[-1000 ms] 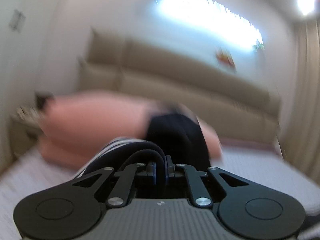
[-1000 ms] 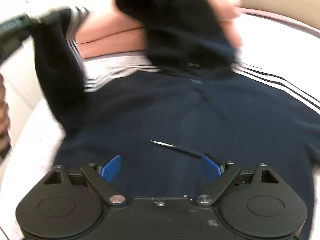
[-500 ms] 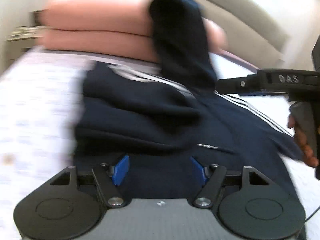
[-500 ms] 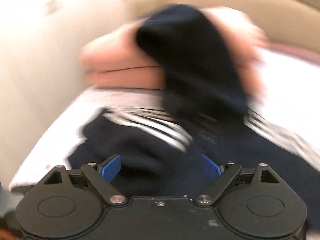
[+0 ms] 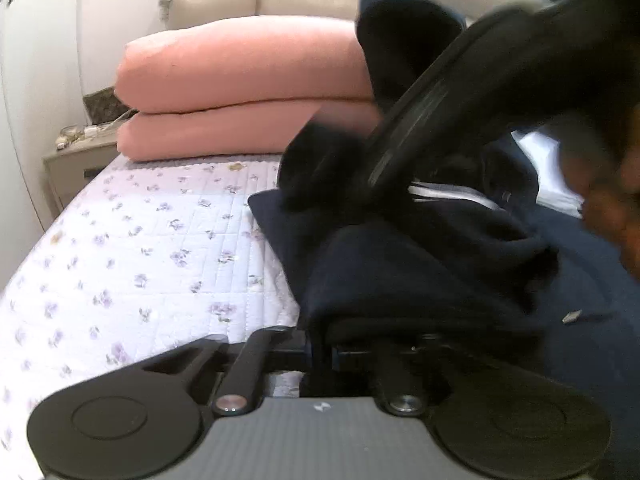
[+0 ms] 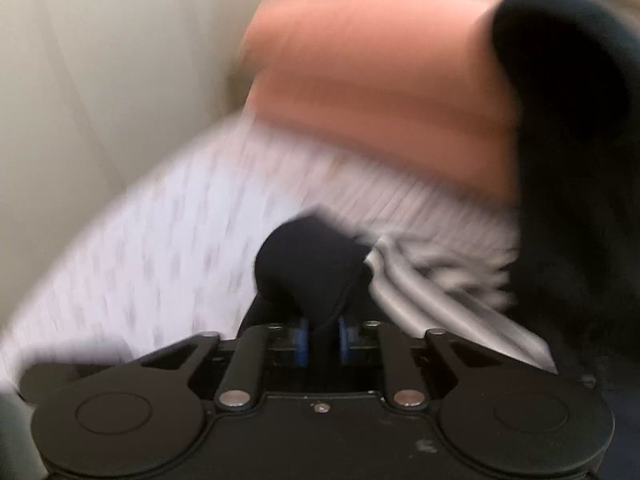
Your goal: Fold large clothes
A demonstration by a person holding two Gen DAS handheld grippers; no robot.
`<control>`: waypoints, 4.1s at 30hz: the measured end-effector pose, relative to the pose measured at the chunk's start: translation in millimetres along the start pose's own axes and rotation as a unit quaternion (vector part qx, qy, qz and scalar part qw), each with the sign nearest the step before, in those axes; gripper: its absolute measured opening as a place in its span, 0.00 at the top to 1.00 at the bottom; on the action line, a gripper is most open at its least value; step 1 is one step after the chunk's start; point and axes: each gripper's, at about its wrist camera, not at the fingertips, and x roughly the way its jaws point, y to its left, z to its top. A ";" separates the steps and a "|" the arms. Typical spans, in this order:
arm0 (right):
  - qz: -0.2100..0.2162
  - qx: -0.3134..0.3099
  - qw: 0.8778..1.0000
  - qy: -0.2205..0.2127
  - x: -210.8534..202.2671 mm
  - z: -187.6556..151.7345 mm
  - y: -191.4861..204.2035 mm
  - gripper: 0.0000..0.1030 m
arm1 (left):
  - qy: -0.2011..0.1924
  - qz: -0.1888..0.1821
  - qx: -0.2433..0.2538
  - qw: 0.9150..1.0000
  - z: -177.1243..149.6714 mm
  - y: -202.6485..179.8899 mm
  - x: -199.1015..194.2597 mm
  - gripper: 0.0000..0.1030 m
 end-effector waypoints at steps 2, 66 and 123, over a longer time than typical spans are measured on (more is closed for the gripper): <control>0.041 0.083 0.992 -0.082 -55.4 1.5 -32.7 0.88 | -0.047 0.019 0.001 0.999 -8.9 -4.2 -18.0 0.91; -0.176 0.137 0.973 0.060 -92.6 -185.2 -196.2 0.00 | 0.258 -0.061 -0.058 0.963 20.0 16.4 -19.1 0.18; -0.221 0.667 0.649 -0.291 -350.1 -434.3 -510.8 0.90 | 0.211 -0.127 -0.140 0.959 46.3 -103.5 -63.2 0.13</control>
